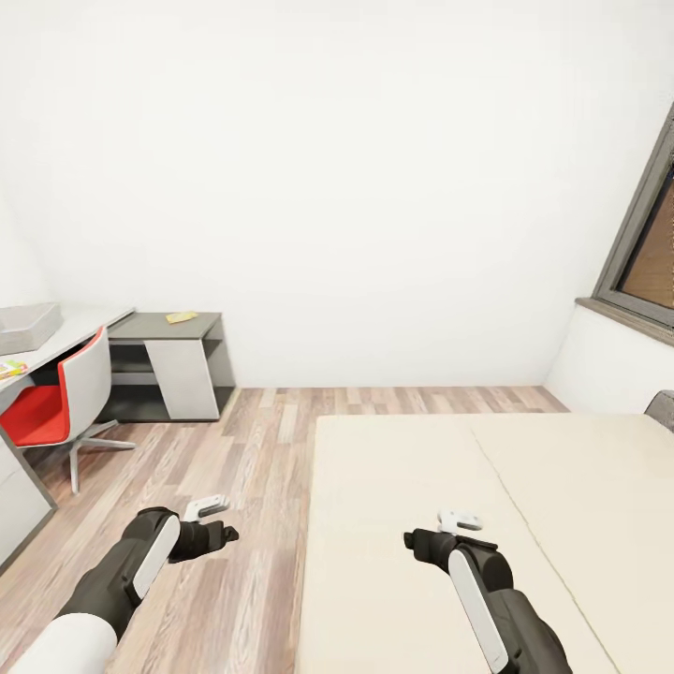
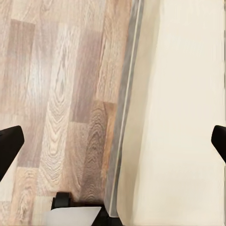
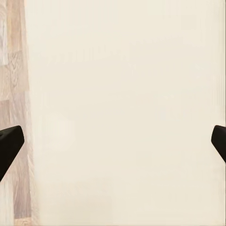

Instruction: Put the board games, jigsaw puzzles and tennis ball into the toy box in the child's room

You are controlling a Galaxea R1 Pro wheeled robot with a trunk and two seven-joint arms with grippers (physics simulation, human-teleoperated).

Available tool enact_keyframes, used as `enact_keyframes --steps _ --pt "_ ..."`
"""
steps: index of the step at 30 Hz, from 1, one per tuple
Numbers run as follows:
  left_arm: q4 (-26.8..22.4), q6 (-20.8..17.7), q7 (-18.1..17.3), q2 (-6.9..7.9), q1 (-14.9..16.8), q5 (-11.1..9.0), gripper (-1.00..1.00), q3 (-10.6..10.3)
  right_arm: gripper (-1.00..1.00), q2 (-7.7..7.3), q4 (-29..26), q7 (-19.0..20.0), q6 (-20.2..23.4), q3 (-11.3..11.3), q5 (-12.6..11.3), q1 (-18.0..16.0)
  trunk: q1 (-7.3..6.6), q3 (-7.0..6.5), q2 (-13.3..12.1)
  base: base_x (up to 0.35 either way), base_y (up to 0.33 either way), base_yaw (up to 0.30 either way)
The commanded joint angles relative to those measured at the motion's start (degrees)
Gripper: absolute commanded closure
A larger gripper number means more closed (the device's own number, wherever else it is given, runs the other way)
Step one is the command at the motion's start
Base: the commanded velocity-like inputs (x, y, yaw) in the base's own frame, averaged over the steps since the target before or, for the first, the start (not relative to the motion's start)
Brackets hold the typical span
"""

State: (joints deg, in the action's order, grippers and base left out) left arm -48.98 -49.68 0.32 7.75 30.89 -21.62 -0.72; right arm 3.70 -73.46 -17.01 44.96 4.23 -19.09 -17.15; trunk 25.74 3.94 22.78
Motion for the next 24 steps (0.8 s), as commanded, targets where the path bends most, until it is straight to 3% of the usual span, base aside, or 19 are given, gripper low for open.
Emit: enact_keyframes --steps 1,24 --pt "-0.1 -0.2 0.0 0.04 0.0 -0.1 -1.0 -0.1 -1.0 -0.01 0.0 -0.6 0.1 0.1 -0.6 0.0 0.04 0.13 0.1 0.0 -0.22 0.0" --pt "-0.1 -0.2 0.0 0.07 0.0 -0.1 -1.0 -0.1 -1.0 -0.01 -0.1 -0.6 0.1 0.1 -0.6 0.0 0.04 0.13 0.1 0.0 -0.22 0.0"
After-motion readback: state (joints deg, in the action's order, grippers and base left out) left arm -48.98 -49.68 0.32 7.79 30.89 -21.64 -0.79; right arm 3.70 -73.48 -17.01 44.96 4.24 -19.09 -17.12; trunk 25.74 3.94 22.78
